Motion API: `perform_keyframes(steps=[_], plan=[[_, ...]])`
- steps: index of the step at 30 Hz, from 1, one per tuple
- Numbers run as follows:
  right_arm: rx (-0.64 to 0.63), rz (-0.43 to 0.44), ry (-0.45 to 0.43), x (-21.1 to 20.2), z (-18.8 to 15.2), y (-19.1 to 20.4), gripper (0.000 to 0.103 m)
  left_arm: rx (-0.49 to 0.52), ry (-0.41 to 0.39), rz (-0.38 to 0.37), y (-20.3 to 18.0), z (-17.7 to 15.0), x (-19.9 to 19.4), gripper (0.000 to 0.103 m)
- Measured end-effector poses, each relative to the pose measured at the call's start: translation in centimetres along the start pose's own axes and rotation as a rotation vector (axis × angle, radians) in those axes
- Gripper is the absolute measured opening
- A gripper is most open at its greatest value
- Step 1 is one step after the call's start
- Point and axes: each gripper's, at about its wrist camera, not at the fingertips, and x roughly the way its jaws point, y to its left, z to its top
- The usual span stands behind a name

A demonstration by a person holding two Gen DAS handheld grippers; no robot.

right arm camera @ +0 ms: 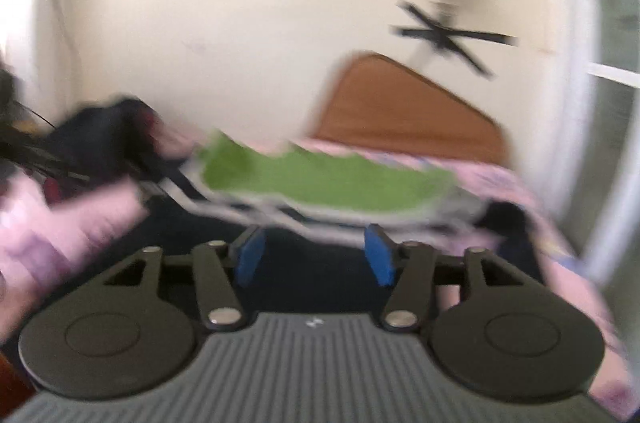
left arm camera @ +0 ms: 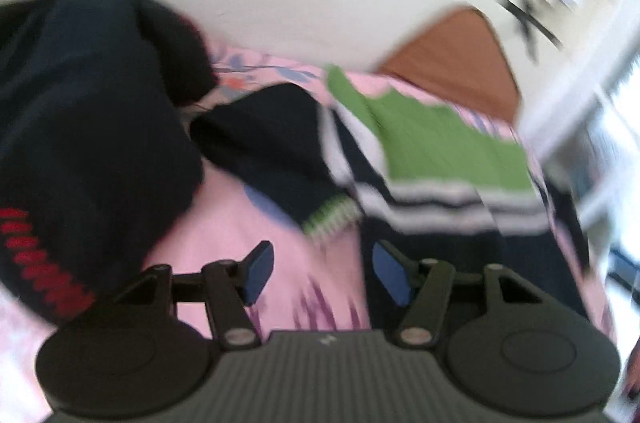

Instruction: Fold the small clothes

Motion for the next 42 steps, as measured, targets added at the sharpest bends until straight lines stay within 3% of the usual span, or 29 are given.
perform_keyframes(steps=[3,5,7,11,13,16,19,20,24,27,30,31,34,36,39,42], plan=[[0.030,0.085,-0.003,4.7,1.4,2.2,0.060,-0.101,0.000,0.086,1.4,2.0,3.3,0.072],[0.059,0.109,0.020,8.4,1.9,2.8,0.060,-0.133,0.024,0.104,2.0,2.5,5.4,0.060],[0.077,0.099,0.059,10.9,2.0,3.0,0.060,-0.079,0.003,0.171,1.1,2.6,6.1,0.008],[0.221,0.123,0.134,13.7,-0.1,0.9,0.060,-0.103,-0.024,0.197,1.2,3.7,4.8,0.007],[0.333,0.143,0.165,14.8,-1.2,-0.4,0.059,-0.080,-0.111,0.245,0.7,4.9,1.6,0.006],[0.430,0.194,0.130,13.8,-1.7,-1.7,0.060,-0.067,-0.288,0.289,-0.3,6.9,-4.6,0.006],[0.526,0.220,0.133,13.9,-2.0,-2.7,0.060,-0.012,-0.513,0.444,-2.6,8.5,-9.9,0.006],[0.547,0.232,0.135,13.9,-2.0,-2.8,0.060,0.014,-0.537,0.447,-3.6,8.9,-10.4,0.006],[0.630,0.251,0.127,13.4,-2.4,-4.0,0.060,0.213,-0.506,0.369,-10.4,10.3,-8.3,0.006],[0.719,0.225,0.080,12.7,-3.0,-5.3,0.060,0.386,-0.441,0.228,-17.3,9.9,-4.8,0.007],[0.840,0.193,0.037,12.2,-4.0,-7.4,0.059,0.563,-0.316,0.034,-23.8,8.6,-0.7,0.017],[0.876,0.204,0.024,12.0,-4.2,-8.0,0.058,0.599,-0.273,-0.008,-25.4,8.0,0.6,0.025],[0.925,0.204,0.001,11.5,-4.6,-9.0,0.057,0.620,-0.232,-0.062,-26.8,6.8,2.0,0.042],[0.925,0.195,-0.005,11.2,-4.6,-9.1,0.058,0.587,-0.246,-0.045,-25.7,6.8,1.9,0.046],[0.903,0.185,0.002,11.0,-4.2,-8.9,0.058,0.516,-0.256,0.063,-21.2,8.1,2.3,0.048],[0.874,0.160,0.003,11.3,-3.9,-8.6,0.058,0.433,-0.205,0.176,-16.4,8.6,3.8,0.053]])
